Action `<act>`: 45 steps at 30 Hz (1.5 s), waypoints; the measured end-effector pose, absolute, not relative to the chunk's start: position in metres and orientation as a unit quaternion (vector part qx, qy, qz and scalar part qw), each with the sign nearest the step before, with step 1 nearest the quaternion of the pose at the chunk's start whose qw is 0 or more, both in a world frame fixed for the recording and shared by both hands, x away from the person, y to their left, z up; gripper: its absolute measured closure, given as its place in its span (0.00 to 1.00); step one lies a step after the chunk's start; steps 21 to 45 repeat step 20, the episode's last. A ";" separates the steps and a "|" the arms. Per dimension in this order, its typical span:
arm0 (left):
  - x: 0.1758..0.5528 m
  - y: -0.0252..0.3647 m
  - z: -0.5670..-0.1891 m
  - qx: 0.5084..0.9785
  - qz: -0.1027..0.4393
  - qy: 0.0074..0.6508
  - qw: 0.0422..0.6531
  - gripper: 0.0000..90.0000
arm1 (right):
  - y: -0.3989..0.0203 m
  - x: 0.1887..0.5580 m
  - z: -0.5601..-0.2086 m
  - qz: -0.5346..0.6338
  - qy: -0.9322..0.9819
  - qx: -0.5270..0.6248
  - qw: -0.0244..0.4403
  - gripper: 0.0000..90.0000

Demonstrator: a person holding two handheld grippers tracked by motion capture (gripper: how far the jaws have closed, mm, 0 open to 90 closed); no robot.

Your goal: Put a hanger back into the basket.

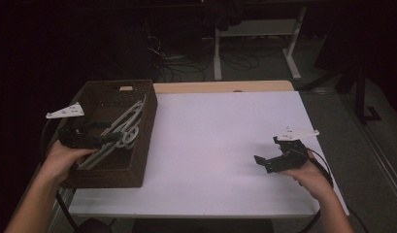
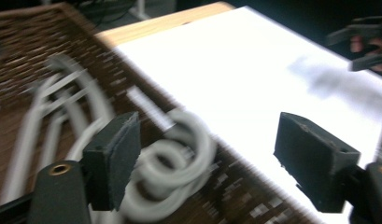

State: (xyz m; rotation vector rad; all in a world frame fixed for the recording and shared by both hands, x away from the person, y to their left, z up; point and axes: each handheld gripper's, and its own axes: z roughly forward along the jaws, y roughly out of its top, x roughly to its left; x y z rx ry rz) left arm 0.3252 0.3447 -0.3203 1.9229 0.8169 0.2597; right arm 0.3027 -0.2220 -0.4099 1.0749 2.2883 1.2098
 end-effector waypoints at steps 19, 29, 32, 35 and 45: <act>0.317 0.281 -0.339 0.814 0.108 0.285 0.494 0.00 | -0.229 0.293 -0.360 0.475 0.791 0.343 0.175 0.00; 0.316 0.281 -0.339 0.810 0.109 0.285 0.500 0.00 | -0.229 0.293 -0.360 0.475 0.791 0.343 0.175 0.00; 0.316 0.281 -0.339 0.810 0.109 0.285 0.500 0.00 | -0.229 0.293 -0.360 0.475 0.791 0.343 0.175 0.00; 0.316 0.281 -0.339 0.810 0.109 0.285 0.500 0.00 | -0.229 0.293 -0.360 0.475 0.791 0.343 0.175 0.00; 0.316 0.281 -0.339 0.810 0.109 0.285 0.500 0.00 | -0.229 0.293 -0.360 0.475 0.791 0.343 0.175 0.00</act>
